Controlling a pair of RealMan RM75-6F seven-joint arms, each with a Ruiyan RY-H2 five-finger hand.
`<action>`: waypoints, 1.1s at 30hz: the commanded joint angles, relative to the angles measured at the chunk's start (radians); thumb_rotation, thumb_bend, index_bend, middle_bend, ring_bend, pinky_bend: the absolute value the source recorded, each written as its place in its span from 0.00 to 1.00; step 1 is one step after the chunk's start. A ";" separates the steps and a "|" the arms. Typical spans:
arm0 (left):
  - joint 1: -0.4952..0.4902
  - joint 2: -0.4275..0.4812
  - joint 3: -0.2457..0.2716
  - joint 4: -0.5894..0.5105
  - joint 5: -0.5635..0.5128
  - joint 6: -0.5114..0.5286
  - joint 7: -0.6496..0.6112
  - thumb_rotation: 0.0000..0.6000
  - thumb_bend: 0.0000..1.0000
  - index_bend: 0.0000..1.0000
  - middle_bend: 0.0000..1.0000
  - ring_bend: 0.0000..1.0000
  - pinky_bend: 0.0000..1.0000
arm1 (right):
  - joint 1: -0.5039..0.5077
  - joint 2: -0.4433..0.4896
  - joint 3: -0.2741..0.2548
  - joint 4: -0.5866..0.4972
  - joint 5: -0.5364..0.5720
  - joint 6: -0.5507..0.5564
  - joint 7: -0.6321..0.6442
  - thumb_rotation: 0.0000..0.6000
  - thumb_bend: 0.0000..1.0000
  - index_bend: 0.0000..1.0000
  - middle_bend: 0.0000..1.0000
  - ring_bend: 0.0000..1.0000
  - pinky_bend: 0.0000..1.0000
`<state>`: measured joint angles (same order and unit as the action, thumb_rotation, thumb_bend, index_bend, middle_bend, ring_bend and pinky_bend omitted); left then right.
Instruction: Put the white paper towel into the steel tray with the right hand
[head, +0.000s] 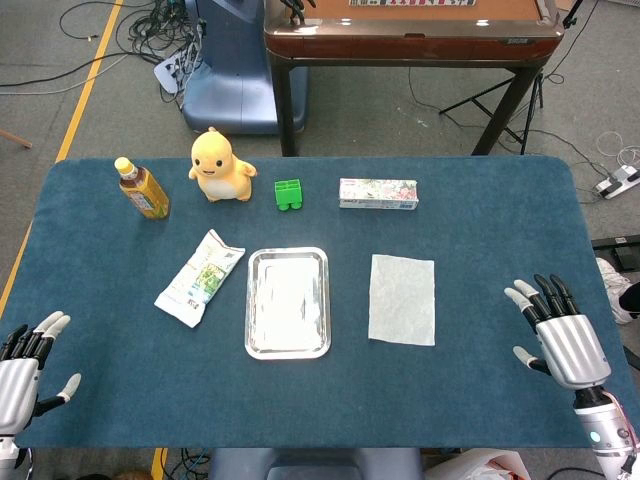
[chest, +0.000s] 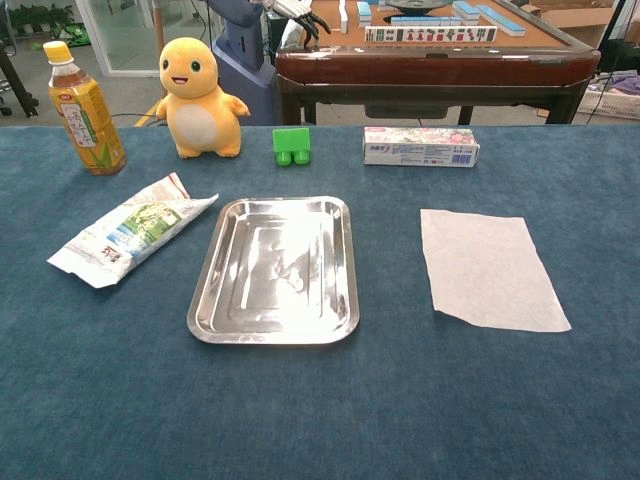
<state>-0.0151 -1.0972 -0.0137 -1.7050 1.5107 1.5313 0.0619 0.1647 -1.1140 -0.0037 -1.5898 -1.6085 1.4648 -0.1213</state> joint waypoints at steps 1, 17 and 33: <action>0.001 -0.001 0.001 0.000 0.000 0.001 0.000 1.00 0.25 0.13 0.12 0.14 0.06 | 0.006 0.004 0.000 -0.002 -0.005 -0.011 0.005 1.00 0.10 0.21 0.16 0.00 0.00; 0.014 0.001 0.009 0.001 0.008 0.015 -0.006 1.00 0.25 0.13 0.12 0.14 0.06 | 0.145 -0.116 -0.002 0.132 -0.144 -0.145 -0.065 1.00 0.19 0.39 0.21 0.00 0.00; 0.034 0.000 0.015 0.020 0.000 0.029 -0.027 1.00 0.25 0.13 0.12 0.14 0.06 | 0.231 -0.358 -0.039 0.506 -0.202 -0.197 0.029 1.00 0.23 0.44 0.24 0.01 0.00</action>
<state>0.0192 -1.0968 0.0012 -1.6853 1.5107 1.5600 0.0346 0.3784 -1.4264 -0.0336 -1.1421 -1.8014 1.2742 -0.1270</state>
